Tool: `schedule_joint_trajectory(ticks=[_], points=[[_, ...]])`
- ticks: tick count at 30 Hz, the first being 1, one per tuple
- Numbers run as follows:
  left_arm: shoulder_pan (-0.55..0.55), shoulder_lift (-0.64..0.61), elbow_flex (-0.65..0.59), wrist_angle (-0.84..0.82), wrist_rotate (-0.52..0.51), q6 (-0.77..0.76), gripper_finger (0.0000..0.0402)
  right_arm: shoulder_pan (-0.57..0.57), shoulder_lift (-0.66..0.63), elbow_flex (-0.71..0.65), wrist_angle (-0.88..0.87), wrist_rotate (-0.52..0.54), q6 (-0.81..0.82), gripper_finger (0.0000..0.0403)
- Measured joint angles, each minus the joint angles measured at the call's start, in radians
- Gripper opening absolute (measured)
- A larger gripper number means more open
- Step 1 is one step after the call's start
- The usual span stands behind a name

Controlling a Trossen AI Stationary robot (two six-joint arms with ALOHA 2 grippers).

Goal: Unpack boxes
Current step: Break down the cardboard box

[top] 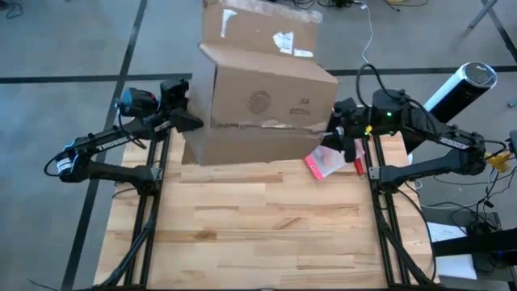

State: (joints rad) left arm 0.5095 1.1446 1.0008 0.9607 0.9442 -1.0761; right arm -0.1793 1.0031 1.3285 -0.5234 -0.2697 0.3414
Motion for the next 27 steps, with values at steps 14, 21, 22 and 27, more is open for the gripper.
schedule_joint_trajectory(ticks=[14,21,22,27], points=[[0.100,0.007,-0.009,-0.549,-0.101,0.226,0.0150,0.061,-0.035,0.002,-0.017,-0.012,0.105,0.0204],[0.099,0.009,-0.011,-0.962,-0.107,0.403,0.0235,0.061,-0.036,0.002,-0.021,-0.075,0.144,0.0204],[0.098,0.010,-0.011,-1.013,-0.108,0.427,0.0244,0.061,-0.040,0.002,-0.018,-0.079,0.156,0.0204],[0.096,0.014,-0.013,-1.202,-0.121,0.511,0.0276,0.060,-0.044,0.004,-0.063,-0.079,0.176,0.0204]])
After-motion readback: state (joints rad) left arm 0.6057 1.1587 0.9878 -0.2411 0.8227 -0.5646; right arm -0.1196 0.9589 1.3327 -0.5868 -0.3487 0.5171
